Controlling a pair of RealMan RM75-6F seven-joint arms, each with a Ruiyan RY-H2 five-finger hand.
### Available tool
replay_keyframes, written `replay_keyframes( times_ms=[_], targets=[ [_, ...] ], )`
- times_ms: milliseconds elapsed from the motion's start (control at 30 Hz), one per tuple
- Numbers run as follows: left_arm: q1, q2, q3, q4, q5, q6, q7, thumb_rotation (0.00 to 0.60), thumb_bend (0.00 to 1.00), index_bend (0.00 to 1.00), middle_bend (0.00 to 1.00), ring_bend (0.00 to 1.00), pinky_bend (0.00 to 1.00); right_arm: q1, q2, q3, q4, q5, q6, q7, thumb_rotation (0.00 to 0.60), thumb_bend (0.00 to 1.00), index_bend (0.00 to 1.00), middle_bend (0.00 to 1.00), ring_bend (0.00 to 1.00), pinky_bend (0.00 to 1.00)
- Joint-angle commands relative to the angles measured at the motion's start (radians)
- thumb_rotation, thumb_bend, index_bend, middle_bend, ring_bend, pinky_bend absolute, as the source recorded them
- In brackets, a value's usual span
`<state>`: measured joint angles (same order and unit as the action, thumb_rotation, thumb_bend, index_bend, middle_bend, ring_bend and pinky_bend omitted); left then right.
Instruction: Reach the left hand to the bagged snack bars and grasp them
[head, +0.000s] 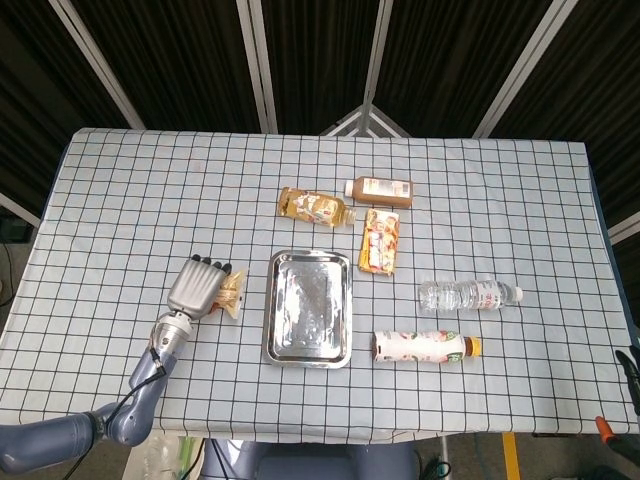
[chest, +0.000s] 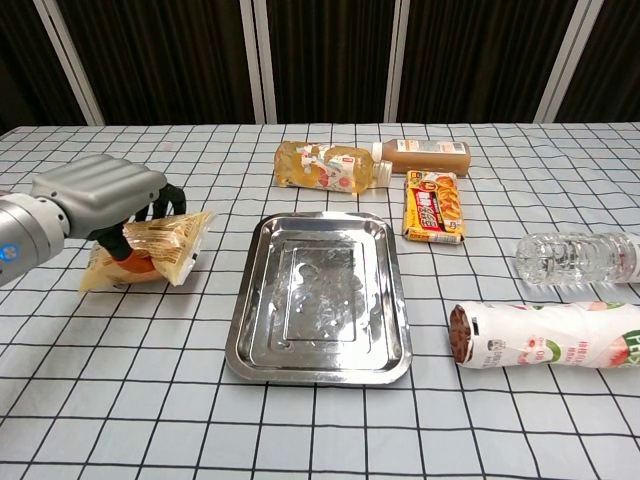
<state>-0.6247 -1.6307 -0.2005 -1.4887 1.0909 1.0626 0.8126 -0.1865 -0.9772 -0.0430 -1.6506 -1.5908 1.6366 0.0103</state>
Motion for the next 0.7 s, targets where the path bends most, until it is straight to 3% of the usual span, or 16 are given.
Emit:
replay_keyframes(
  times_ms=[33, 200, 367, 567, 700],
  targets=[
    [0.002, 0.021, 0.002, -0.036, 0.017, 0.021, -0.015, 0.6, 0.37, 0.39, 0.53, 0.43, 0.4, -0.001, 0.001, -0.003, 0.001, -0.005, 0.002, 0.001, 0.6, 0.32, 0.0, 0.0, 0.0, 0.0],
    [-0.003, 0.069, -0.012, -0.153, 0.06, 0.07, -0.021, 0.6, 0.37, 0.4, 0.53, 0.43, 0.4, -0.003, 0.005, -0.005, 0.002, -0.01, 0.009, 0.016, 0.6, 0.32, 0.0, 0.0, 0.0, 0.0],
    [-0.075, 0.06, -0.063, -0.234, 0.023, 0.066, 0.083, 0.6, 0.37, 0.42, 0.53, 0.43, 0.4, -0.007, 0.014, -0.004, 0.008, -0.008, 0.021, 0.047, 0.6, 0.32, 0.0, 0.0, 0.0, 0.0],
    [-0.211, -0.047, -0.124, -0.191, -0.069, 0.041, 0.228, 0.6, 0.37, 0.42, 0.52, 0.43, 0.4, -0.005, 0.028, 0.01, 0.016, 0.013, 0.023, 0.095, 0.6, 0.32, 0.0, 0.0, 0.0, 0.0],
    [-0.292, -0.144, -0.139, -0.123, -0.128, 0.029, 0.284, 0.6, 0.37, 0.41, 0.52, 0.43, 0.4, 0.001, 0.035, 0.016, 0.02, 0.031, 0.01, 0.111, 0.6, 0.32, 0.0, 0.0, 0.0, 0.0]
  ],
)
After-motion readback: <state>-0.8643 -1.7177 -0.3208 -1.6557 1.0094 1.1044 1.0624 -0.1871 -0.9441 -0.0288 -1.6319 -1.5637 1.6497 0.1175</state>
